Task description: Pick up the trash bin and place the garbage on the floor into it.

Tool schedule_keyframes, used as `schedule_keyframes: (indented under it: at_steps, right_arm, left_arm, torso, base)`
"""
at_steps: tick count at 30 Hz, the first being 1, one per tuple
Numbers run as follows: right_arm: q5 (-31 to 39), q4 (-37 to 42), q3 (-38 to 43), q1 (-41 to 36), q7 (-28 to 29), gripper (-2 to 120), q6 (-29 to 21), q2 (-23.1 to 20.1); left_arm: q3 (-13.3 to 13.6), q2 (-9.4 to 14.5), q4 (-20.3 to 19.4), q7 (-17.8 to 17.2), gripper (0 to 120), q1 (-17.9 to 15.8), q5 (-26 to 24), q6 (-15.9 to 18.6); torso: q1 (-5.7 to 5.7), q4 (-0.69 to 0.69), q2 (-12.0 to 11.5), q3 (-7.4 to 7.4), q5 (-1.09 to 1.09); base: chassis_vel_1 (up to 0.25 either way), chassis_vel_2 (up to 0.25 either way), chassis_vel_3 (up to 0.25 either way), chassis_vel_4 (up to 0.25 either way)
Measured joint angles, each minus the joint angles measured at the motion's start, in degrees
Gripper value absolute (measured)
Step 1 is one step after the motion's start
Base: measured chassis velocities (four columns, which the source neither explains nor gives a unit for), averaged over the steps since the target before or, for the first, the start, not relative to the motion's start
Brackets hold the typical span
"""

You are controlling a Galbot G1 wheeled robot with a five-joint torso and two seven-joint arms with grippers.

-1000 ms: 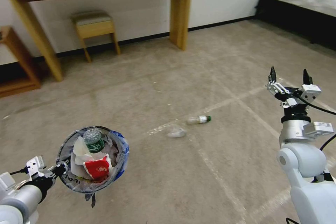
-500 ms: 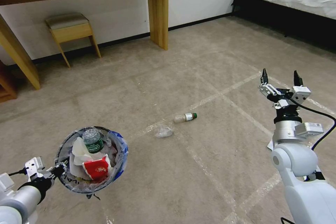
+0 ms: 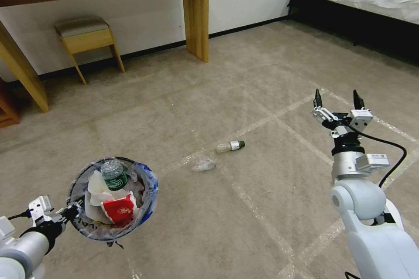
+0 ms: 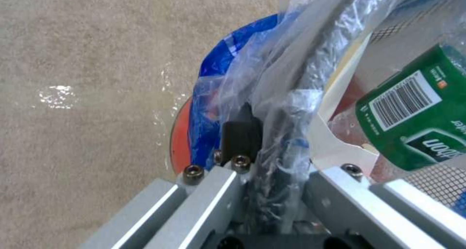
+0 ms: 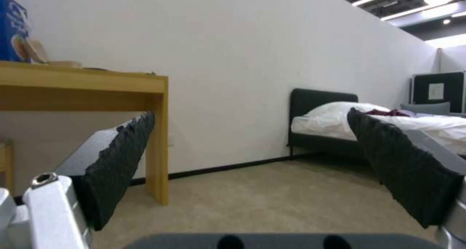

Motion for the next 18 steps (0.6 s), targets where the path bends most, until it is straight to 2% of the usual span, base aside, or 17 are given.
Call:
schedule_keyframes:
  at_steps: [7,18]
  right_arm:
    - [-0.07,-0.14,-0.61,-0.03,-0.21,100,0.57,-0.22]
    - [-0.16,-0.84,-1.83,0.63,-0.36,100,1.18,-0.6]
  left_arm:
    - [-0.06,-0.15,-0.02,-0.01,0,0.04,0.0,-0.02]
    - [-0.16,-0.67,-0.06,-0.09,0,-0.12,0.2,-0.12]
  torso:
    - [-0.01,0.0,0.0,0.0,0.0]
    - [0.0,0.0,0.0,0.0,0.0]
  base:
    - [-0.018,0.011,0.014,-0.021]
    - [-0.126,0.137,0.127,-0.13]
